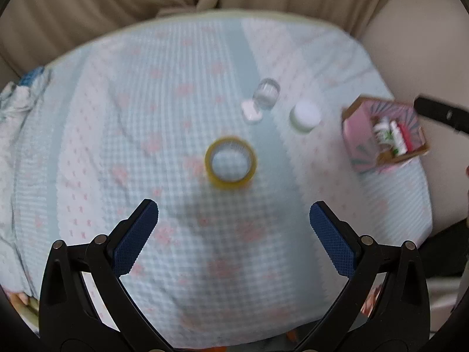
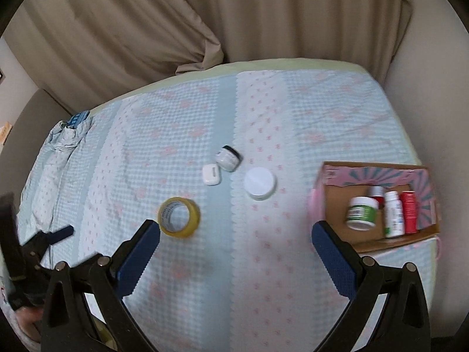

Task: Organize rigid objects
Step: 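Lower the left gripper onto the yellow tape roll while right gripper approaches the white earbud case, then grasp the yellow tape roll with left gripper while right gripper grasps the white earbud case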

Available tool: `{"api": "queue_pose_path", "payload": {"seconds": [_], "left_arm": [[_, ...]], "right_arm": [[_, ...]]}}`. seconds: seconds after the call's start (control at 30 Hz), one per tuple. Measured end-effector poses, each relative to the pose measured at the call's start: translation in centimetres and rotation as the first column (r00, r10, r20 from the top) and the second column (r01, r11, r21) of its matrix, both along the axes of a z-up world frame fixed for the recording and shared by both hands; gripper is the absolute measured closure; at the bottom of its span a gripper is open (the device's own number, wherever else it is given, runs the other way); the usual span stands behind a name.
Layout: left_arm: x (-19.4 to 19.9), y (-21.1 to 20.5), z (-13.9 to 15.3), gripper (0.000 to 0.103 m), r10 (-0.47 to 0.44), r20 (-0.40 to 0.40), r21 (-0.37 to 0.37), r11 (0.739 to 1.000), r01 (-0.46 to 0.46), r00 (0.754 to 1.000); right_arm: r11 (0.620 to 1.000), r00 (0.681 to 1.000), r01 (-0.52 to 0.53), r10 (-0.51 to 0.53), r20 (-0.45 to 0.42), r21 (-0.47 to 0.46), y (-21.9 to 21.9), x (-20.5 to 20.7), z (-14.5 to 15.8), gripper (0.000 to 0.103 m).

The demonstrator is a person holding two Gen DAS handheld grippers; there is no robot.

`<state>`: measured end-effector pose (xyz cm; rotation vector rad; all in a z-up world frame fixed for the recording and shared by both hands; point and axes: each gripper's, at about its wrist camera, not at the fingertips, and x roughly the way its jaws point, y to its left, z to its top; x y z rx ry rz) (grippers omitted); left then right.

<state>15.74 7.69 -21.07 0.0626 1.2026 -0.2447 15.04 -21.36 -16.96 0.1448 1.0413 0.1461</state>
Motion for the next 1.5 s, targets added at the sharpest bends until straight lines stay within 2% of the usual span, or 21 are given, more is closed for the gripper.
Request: {"api": "queue_pose_path", "payload": {"seconds": [0.13,0.33,0.5,0.6,0.67,0.83,0.97,1.1,1.23,1.3,1.4,1.47,1.5], "left_arm": [[1.7,0.5,-5.2,0.000,-0.003,-0.095,0.005,1.000,0.004,0.996],[3.9,-0.4,-12.1,0.000,-0.020,-0.166,0.032,0.999,0.025,0.986],[5.0,-0.6,-17.6,0.000,0.012,-0.210,0.017,1.000,-0.008,0.978],[5.3,-1.2,-19.7,0.000,0.018,-0.210,0.024,1.000,-0.013,0.978],[5.7,-1.7,-20.5,0.000,0.010,-0.198,0.041,0.999,-0.002,0.980],[7.2,-3.1,-21.9,0.000,0.001,-0.156,0.090,0.996,0.013,0.988],[8.4,-3.9,-22.3,0.000,-0.006,-0.137,0.093,0.995,0.019,0.991],[9.0,-5.5,-22.5,0.000,-0.027,-0.121,0.126,0.991,0.043,0.992],[9.9,-7.2,-22.3,0.000,-0.052,-0.102,0.157,0.985,0.067,0.993],[10.3,-7.9,-22.4,0.000,-0.062,-0.098,0.166,0.983,0.078,0.993],[10.5,-8.8,-22.5,0.005,-0.080,-0.091,0.162,0.982,0.094,0.993],[10.4,-8.7,-22.2,0.007,-0.074,-0.084,0.148,0.985,0.086,0.994],[10.3,-8.4,-22.1,0.007,-0.075,-0.084,0.136,0.987,0.086,0.994]], "right_arm": [[0.999,0.998,-0.036,0.035,-0.050,-0.024,2.3,2.4,-3.4,0.000],[0.990,0.986,-0.126,0.119,-0.120,-0.055,4.6,7.1,-8.7,0.000],[0.977,0.971,-0.205,0.196,-0.133,-0.053,6.6,11.8,-13.5,0.000],[0.967,0.961,-0.245,0.233,-0.148,-0.071,8.0,14.2,-16.4,0.000],[0.963,0.955,-0.263,0.251,-0.158,-0.063,8.8,15.5,-18.0,0.007],[0.956,0.936,-0.292,0.280,-0.213,-0.027,10.2,18.6,-21.6,0.012],[0.948,0.920,-0.319,0.305,-0.247,-0.017,11.3,20.3,-23.7,0.023],[0.951,0.922,-0.307,0.293,-0.254,-0.019,11.8,21.7,-24.8,0.032],[0.968,0.931,-0.252,0.245,-0.270,0.009,11.1,22.7,-25.7,0.045],[0.972,0.933,-0.236,0.231,-0.276,0.015,10.9,23.0,-26.0,0.046],[0.969,0.932,-0.248,0.235,-0.276,-0.015,11.3,22.9,-26.2,0.046],[0.963,0.932,-0.263,0.236,-0.274,-0.063,11.7,22.8,-26.2,0.056],[0.959,0.932,-0.270,0.239,-0.272,-0.083,11.8,22.7,-26.2,0.058]]}}
